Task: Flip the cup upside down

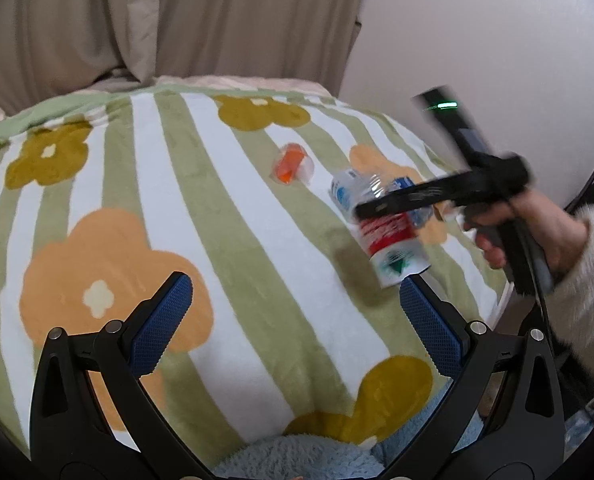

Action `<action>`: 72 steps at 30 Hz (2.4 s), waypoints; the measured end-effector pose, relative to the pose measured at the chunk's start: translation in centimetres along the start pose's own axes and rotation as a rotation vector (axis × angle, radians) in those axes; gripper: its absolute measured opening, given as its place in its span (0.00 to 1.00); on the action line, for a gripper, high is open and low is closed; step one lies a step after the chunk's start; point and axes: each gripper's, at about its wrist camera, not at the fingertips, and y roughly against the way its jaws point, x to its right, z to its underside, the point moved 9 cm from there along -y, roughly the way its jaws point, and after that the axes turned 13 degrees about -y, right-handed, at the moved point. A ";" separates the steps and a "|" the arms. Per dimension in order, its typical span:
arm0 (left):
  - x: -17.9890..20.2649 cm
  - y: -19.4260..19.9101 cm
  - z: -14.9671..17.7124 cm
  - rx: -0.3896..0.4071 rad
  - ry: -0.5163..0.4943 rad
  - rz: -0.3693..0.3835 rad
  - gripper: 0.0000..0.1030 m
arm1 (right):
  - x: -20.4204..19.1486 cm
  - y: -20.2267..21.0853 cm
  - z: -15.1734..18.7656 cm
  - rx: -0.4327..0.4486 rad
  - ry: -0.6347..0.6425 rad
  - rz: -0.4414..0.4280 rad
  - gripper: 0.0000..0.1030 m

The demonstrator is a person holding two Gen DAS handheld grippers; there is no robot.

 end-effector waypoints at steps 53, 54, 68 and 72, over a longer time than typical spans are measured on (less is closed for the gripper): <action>4.3 2.5 -2.8 0.075 -0.070 -0.088 1.00 | 4.2 5.7 10.5 0.622 0.015 0.020 1.00; 4.4 3.0 -3.0 0.084 -0.074 -0.090 1.00 | 4.2 6.6 10.4 0.622 0.015 0.021 1.00; 8.2 12.6 -11.8 0.409 -0.185 -0.136 1.00 | 3.3 28.1 12.2 0.906 -0.048 0.281 1.00; 9.6 14.0 -13.2 0.455 -0.231 -0.185 1.00 | 3.5 32.3 12.8 0.984 -0.082 0.353 1.00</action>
